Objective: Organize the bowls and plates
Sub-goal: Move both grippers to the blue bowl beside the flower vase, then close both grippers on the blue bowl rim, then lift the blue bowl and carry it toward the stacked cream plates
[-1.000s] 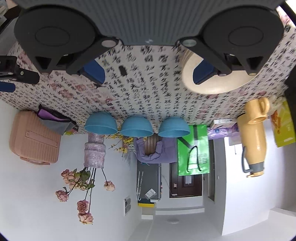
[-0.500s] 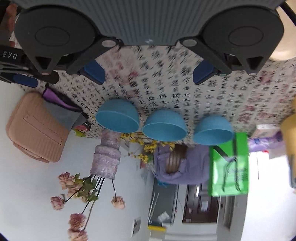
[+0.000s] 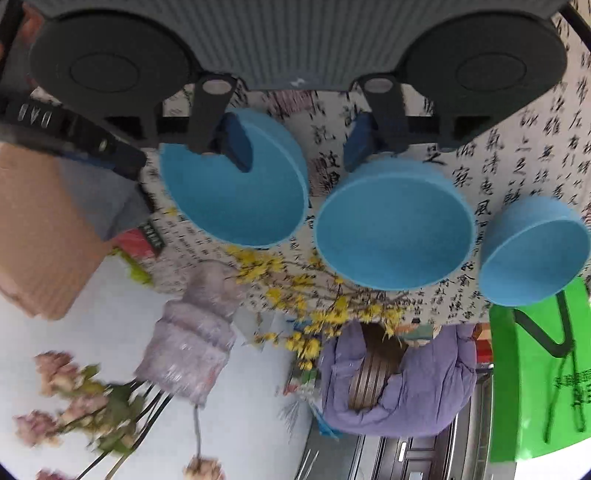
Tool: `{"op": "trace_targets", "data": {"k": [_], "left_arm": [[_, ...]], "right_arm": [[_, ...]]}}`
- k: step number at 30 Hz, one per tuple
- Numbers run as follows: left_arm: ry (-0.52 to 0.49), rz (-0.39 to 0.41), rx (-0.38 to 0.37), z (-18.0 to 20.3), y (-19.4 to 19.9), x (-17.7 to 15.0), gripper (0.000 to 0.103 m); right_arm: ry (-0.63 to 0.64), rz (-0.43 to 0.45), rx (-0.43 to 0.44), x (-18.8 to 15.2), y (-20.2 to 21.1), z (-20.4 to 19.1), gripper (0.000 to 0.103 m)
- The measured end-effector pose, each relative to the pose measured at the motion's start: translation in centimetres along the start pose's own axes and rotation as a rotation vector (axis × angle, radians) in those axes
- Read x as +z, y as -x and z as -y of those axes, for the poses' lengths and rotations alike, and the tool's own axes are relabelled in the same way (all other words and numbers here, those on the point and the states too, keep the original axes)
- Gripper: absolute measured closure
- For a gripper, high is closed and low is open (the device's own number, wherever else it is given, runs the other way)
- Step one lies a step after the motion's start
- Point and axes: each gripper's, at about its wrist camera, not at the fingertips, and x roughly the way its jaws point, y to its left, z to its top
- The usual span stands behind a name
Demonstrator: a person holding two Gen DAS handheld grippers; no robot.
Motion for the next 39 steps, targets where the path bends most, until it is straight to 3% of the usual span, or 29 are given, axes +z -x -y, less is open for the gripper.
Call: {"op": "trace_targets", "data": {"k": [5, 7, 12, 14, 23, 31, 39], "left_arm": [[0.025, -0.073, -0.023, -0.2, -3.7, 0.5, 0.063], [0.026, -0.072, -0.022, -0.1, -4.3, 0.7, 0.070], [0.047, -0.064, -0.011, -0.1, -5.0, 1.4, 0.085], [0.049, -0.065, -0.002, 0.0, -5.1, 1.6, 0.091], [0.043, -0.064, -0.016, 0.5, -3.0, 1.2, 0.092], [0.032, -0.034, -0.008, 1.1, 2.9, -0.7, 0.092], [0.051, -0.022, 0.003, -0.1, 10.3, -5.4, 0.092]], "right_arm": [[-0.083, -0.056, 0.003, 1.6, -4.6, 2.1, 0.070], [-0.104, -0.070, -0.002, 1.6, -5.7, 2.5, 0.081], [-0.129, -0.083, -0.003, 1.5, -7.3, 3.1, 0.092], [-0.127, -0.081, -0.014, 1.5, -7.5, 3.2, 0.093], [-0.076, -0.068, -0.059, 1.4, -5.4, 2.0, 0.095], [-0.052, -0.039, -0.049, 0.5, -0.1, -0.3, 0.095], [-0.024, -0.022, -0.018, -3.5, 6.2, -3.9, 0.095]]}}
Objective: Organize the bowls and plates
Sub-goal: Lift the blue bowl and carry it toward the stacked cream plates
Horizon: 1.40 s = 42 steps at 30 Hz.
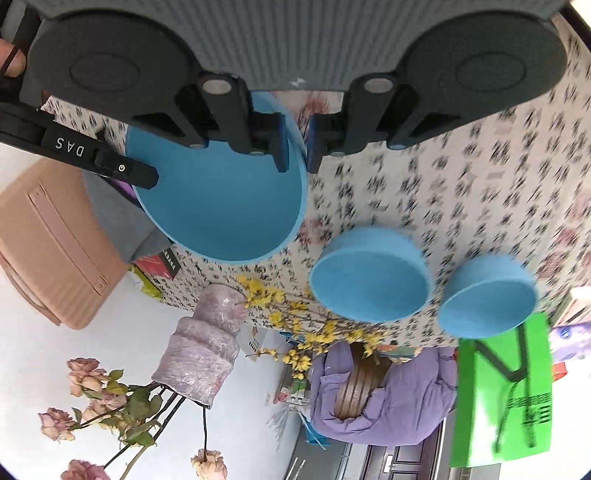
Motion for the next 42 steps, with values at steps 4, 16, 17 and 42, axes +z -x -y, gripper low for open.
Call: {"op": "trace_targets", "data": {"k": [4, 16, 17, 42], "left_arm": [[0.015, 0.008, 0.009, -1.6, 3.5, -2.8, 0.092], [0.060, 0.039, 0.073, -6.2, 11.3, -11.2, 0.092], [0.066, 0.041, 0.074, -6.5, 11.8, -11.8, 0.092], [0.146, 0.010, 0.106, -11.2, 13.6, -17.8, 0.093]], "right_arm": [[0.019, -0.006, 0.026, -2.8, 2.5, -2.2, 0.095], [0.080, -0.026, 0.084, -11.4, 7.2, -8.5, 0.094], [0.079, -0.029, 0.088, -11.9, 7.4, -8.8, 0.094], [0.104, -0.131, 0.115, -18.4, 6.9, -12.1, 0.093]]}}
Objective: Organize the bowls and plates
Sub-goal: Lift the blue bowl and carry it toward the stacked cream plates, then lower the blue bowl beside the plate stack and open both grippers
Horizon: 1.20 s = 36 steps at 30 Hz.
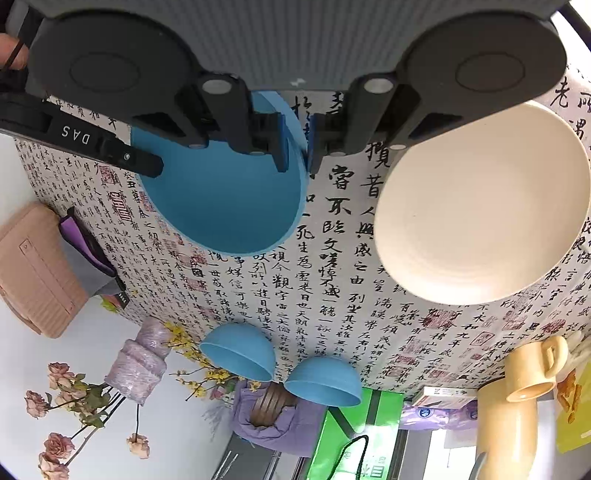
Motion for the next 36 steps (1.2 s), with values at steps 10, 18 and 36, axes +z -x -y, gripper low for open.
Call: {"op": "trace_targets", "data": {"k": [10, 18, 36], "left_arm": [[-0.021, 0.032, 0.000, 0.3, -0.3, -0.1, 0.090], [-0.070, 0.074, -0.024, 1.0, -0.2, -0.3, 0.065], [-0.182, 0.288, 0.040, 1.2, 4.7, -2.5, 0.016]], "right_arm": [[-0.016, -0.002, 0.014, 0.4, -1.0, 0.4, 0.088], [-0.008, 0.026, 0.032, 0.6, -1.3, 0.2, 0.058], [0.107, 0.150, -0.053, -0.9, 3.3, -0.9, 0.041]]}}
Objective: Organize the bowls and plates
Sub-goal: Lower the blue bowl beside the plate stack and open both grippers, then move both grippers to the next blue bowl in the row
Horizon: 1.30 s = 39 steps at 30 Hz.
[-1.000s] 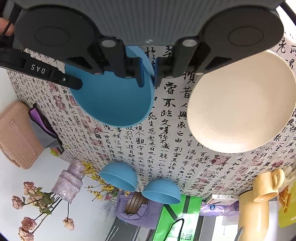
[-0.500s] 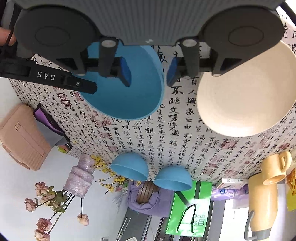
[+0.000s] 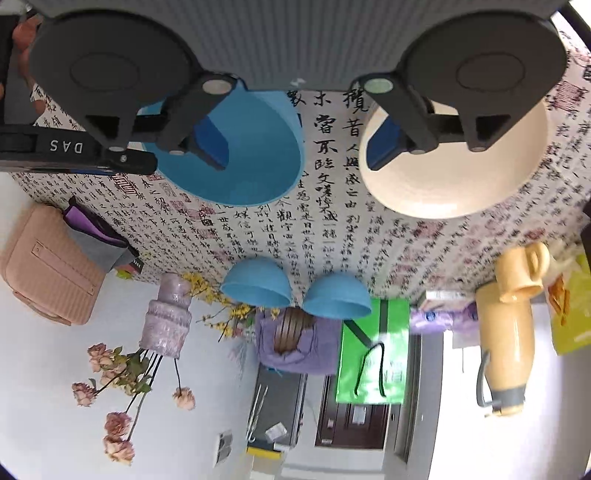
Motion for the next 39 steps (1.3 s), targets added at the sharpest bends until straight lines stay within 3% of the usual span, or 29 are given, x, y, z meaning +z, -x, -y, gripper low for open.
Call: {"op": "trace_targets", "data": {"k": [3, 8, 12, 21, 29, 39], "left_arm": [[-0.013, 0.040, 0.021, 0.0, 1.4, -0.4, 0.008], [-0.055, 0.078, 0.049, 0.2, 2.5, -0.9, 0.005], [-0.057, 0.086, 0.048, 0.2, 2.3, -0.5, 0.003], [-0.064, 0.074, 0.051, 0.1, -0.4, 0.6, 0.001], [-0.116, 0.055, 0.028, 0.8, -5.5, 4.4, 0.001], [-0.104, -0.063, -0.091, 0.7, -17.3, 14.2, 0.001]], "right_arm": [[0.008, 0.022, -0.006, -0.5, 1.3, 0.0, 0.031], [0.007, 0.047, -0.014, -1.3, 2.8, 0.3, 0.030], [-0.004, 0.073, -0.024, -1.4, 3.3, 0.7, 0.017], [-0.020, 0.093, -0.041, -0.1, 2.1, 2.2, 0.017], [-0.004, 0.084, -0.027, 4.1, -1.5, 3.7, 0.017], [0.018, 0.038, 0.026, 13.6, -10.4, 6.5, 0.018]]}}
